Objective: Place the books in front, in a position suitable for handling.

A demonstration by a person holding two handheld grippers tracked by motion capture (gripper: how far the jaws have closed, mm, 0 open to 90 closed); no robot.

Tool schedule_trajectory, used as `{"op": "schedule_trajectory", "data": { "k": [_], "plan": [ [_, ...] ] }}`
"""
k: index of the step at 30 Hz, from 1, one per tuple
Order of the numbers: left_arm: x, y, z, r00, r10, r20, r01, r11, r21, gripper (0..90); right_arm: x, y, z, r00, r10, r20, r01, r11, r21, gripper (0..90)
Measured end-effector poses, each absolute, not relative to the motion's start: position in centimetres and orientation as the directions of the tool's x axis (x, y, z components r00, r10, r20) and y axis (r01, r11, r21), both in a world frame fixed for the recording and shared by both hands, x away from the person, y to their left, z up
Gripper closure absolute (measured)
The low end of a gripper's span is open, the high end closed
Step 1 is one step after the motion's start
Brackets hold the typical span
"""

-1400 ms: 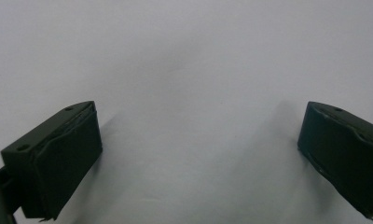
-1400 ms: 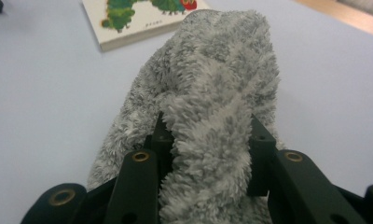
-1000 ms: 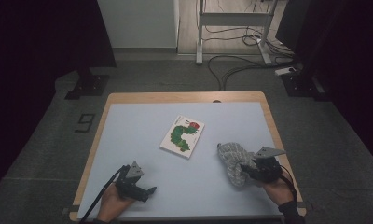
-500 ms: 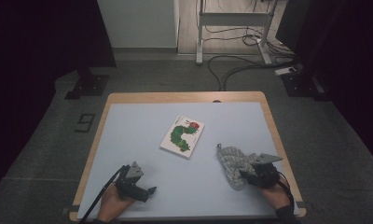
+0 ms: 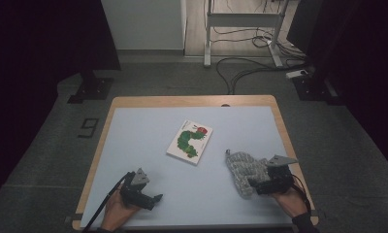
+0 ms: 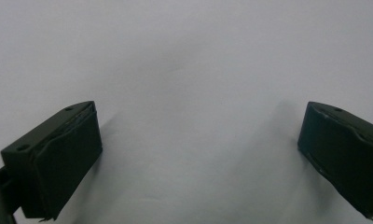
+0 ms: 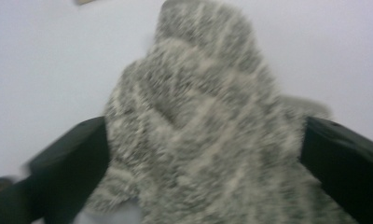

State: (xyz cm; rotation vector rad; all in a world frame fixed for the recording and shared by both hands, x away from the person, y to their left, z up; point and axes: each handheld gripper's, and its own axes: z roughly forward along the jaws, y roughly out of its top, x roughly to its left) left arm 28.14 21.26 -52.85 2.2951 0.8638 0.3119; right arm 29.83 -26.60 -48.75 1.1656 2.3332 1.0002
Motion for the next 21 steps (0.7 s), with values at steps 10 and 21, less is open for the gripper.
{"op": "schedule_trajectory", "data": {
  "k": [10, 21],
  "plan": [
    [28.2, 21.3, -52.8, 0.754, 0.657, -0.010, 0.502, -0.566, 0.654, 0.0, 30.5, -26.7, -47.0, -0.595, 0.803, -0.039, 0.520, 0.421, 0.743, 0.0],
    [28.1, 21.2, -52.8, 0.753, 0.658, -0.010, 0.503, -0.565, 0.654, 0.0, 31.4, -25.1, -46.4, -0.639, 0.767, -0.063, 0.486, 0.465, 0.740, 0.0]
  ]
}}
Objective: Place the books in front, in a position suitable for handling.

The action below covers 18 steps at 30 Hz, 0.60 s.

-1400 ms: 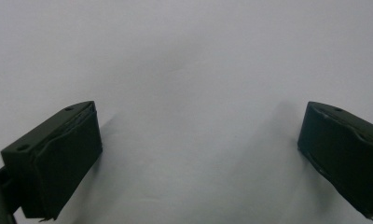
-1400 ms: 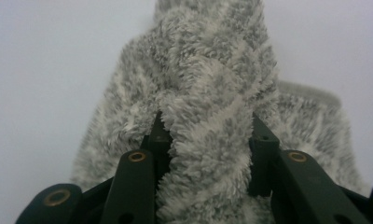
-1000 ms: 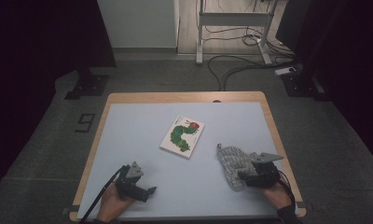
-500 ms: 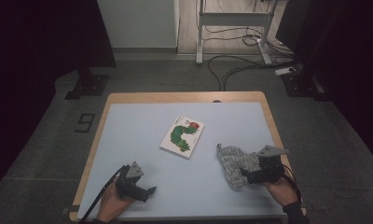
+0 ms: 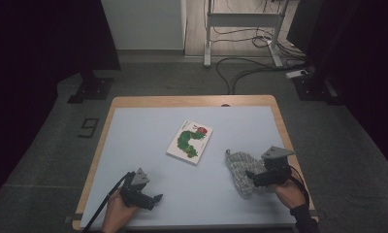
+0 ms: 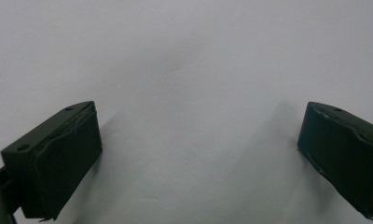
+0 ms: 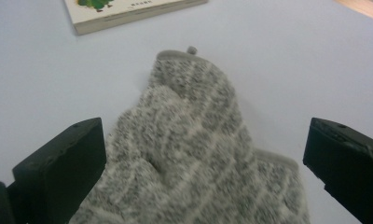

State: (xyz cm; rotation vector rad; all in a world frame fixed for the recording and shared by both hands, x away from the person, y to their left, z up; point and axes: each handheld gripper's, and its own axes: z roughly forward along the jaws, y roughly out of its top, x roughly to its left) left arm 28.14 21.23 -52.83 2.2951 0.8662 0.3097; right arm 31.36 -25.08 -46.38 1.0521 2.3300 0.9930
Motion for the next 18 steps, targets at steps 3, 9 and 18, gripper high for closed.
{"op": "schedule_trajectory", "data": {
  "k": [3, 9, 18],
  "plan": [
    [28.1, 21.2, -52.8, 0.752, 0.659, -0.009, 0.503, -0.565, 0.654, 0.0, 31.7, -24.4, -46.2, -0.649, 0.757, -0.067, 0.475, 0.474, 0.742, 0.0],
    [29.0, 21.6, -51.7, 0.745, 0.667, -0.020, 0.507, -0.546, 0.667, 0.0, 32.2, -23.1, -45.7, -0.662, 0.747, -0.060, 0.462, 0.471, 0.751, 0.0],
    [32.1, 22.4, -48.7, 0.755, 0.655, 0.019, 0.455, -0.545, 0.704, 0.0, 32.9, -20.8, -45.8, -0.689, 0.724, -0.038, 0.449, 0.466, 0.762, 0.0]
  ]
}}
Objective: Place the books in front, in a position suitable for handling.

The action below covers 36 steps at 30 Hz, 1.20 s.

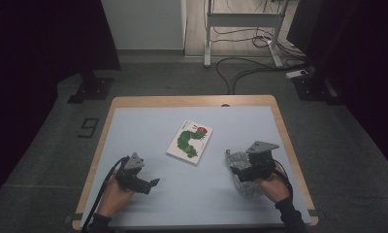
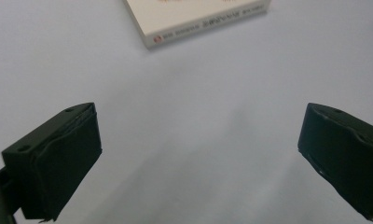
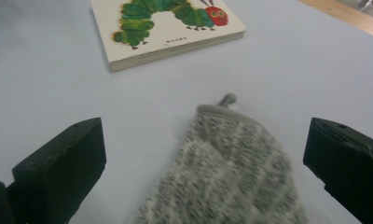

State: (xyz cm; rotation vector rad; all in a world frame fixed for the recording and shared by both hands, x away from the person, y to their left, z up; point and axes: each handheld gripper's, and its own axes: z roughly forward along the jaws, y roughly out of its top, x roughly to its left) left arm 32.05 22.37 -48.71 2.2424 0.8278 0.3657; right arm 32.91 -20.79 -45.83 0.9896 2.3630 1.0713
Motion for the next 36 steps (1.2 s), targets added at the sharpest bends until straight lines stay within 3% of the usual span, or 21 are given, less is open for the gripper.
{"op": "schedule_trajectory", "data": {
  "k": [12, 18, 36],
  "plan": [
    [35.0, 19.4, -46.9, 0.803, 0.589, 0.088, 0.392, -0.635, 0.665, 0.0, 33.8, -16.8, -47.2, -0.745, 0.667, 0.004, 0.426, 0.472, 0.772, 0.0],
    [36.2, 18.2, -46.7, 0.822, 0.566, 0.066, 0.380, -0.630, 0.677, 0.0, 34.4, -14.6, -47.9, -0.759, 0.651, 0.019, 0.422, 0.469, 0.776, 0.0],
    [39.5, 16.8, -49.9, 0.832, 0.552, 0.051, 0.394, -0.653, 0.646, 0.0, 35.7, -9.2, -51.0, -0.776, 0.631, 0.001, 0.416, 0.511, 0.752, 0.0]
  ]
}}
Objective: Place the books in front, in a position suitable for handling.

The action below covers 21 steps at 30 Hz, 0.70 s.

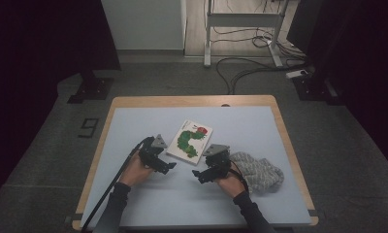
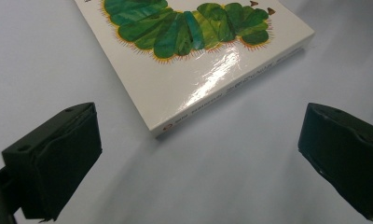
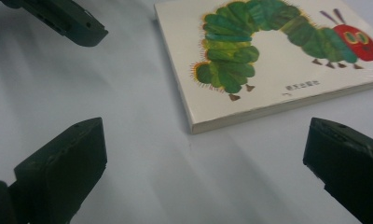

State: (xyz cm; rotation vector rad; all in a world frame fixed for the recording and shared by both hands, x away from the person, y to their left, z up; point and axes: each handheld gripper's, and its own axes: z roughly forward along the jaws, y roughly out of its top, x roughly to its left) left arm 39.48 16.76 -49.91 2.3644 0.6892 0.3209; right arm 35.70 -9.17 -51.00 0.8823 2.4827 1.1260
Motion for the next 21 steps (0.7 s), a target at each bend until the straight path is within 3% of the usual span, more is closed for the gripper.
{"op": "schedule_trajectory", "data": {
  "k": [14, 21],
  "plan": [
    [40.1, 15.4, -52.1, 0.841, 0.540, 0.029, 0.390, -0.644, 0.658, 0.1, 36.7, -7.4, -53.4, -0.795, 0.605, 0.037, 0.434, 0.526, 0.731, 0.0],
    [40.0, 15.2, -52.3, 0.824, 0.565, 0.045, 0.401, -0.636, 0.660, 5.4, 36.8, -7.2, -53.4, -0.802, 0.595, 0.046, 0.436, 0.531, 0.727, 0.0]
  ]
}}
